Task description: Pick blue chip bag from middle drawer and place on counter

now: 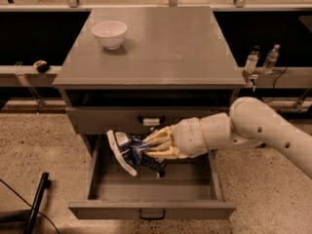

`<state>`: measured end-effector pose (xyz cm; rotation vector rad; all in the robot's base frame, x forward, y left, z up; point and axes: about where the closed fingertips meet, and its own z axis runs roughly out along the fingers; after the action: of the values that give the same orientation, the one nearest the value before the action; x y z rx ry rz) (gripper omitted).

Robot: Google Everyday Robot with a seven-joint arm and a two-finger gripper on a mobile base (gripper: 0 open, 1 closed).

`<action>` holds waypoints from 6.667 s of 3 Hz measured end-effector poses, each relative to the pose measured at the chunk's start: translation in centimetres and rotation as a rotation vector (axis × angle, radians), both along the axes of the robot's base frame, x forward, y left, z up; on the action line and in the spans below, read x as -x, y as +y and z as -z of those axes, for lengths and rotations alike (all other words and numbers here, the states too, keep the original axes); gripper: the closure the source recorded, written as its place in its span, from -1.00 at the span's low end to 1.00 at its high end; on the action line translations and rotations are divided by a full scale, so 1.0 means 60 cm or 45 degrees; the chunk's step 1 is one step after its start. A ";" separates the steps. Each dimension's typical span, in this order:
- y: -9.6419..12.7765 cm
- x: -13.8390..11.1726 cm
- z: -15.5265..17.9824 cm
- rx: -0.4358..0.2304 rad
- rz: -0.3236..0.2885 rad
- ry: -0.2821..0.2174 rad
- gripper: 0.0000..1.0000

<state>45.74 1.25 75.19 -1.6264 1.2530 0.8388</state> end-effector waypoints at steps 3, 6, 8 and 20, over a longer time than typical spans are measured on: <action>-0.013 -0.012 -0.148 0.058 -0.104 -0.116 1.00; -0.113 -0.135 -0.331 0.415 0.209 -0.118 1.00; -0.207 -0.297 -0.370 0.582 0.653 -0.073 1.00; -0.152 -0.730 -0.177 0.586 0.973 -0.265 -0.42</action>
Offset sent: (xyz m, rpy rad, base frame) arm 0.0121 -0.0146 0.1386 -0.0715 -0.1250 0.1306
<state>89.55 -7.85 85.81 -1.3356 1.8125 -0.0973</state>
